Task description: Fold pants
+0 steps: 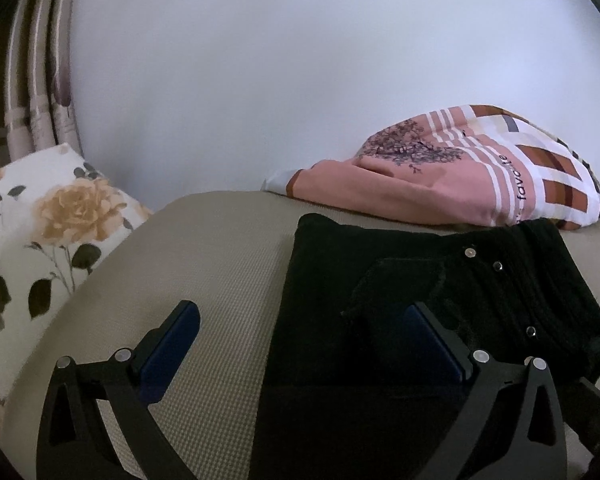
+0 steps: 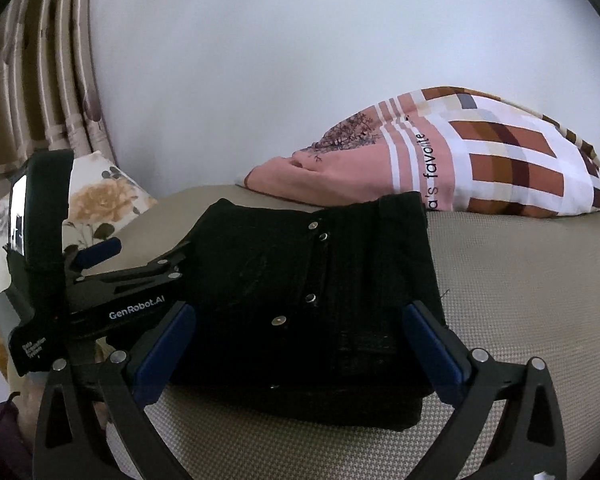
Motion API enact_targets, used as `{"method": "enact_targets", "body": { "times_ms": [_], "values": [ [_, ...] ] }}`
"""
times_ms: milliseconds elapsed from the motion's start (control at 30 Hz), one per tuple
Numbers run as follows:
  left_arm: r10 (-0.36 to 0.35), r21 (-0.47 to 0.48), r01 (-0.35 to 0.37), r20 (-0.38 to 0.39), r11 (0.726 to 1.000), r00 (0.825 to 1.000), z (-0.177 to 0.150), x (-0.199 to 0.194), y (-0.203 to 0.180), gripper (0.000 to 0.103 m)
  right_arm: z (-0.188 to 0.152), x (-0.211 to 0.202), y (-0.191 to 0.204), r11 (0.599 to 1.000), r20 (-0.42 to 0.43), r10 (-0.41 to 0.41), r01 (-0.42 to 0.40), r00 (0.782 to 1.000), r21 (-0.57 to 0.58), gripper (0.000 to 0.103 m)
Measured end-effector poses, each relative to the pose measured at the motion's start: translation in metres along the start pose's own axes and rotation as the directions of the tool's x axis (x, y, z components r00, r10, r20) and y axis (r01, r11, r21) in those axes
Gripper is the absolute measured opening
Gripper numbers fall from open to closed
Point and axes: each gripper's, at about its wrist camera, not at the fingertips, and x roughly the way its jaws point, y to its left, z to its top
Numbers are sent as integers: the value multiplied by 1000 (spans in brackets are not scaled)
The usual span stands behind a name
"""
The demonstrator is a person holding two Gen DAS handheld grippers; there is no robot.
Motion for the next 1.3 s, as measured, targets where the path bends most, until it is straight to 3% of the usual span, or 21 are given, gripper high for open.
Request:
{"method": "enact_targets", "body": {
  "times_ms": [467, 700, 833, 933, 1133, 1300],
  "values": [
    [33, 12, -33, 40, 999, 999, 1, -7, -4, 102, -1, -2, -4, 1000, 7, 16, -17, 1000, 12, 103],
    [105, 35, -109, 89, 993, 990, 0, -17, -9, 103, -1, -1, 0, 1000, 3, 13, -13, 1000, 7, 103],
    [141, 29, -142, 53, 989, 989, -5, -27, -9, 103, -1, 2, -1, 1000, -17, 16, -15, 1000, 12, 103],
    [112, -22, -111, 57, 994, 992, -10, -56, -3, 103, 2, 1, 4, 999, -66, 1, -4, 998, -42, 103],
    [100, -67, -90, 171, 994, 980, -5, -137, -5, 103, 17, -57, 2, 1000, -9, 27, -27, 1000, -13, 103],
    [113, -40, -108, 156, 993, 981, 13, -186, -14, 103, 20, -113, -6, 999, 41, 34, -35, 999, 20, 103]
  ]
}}
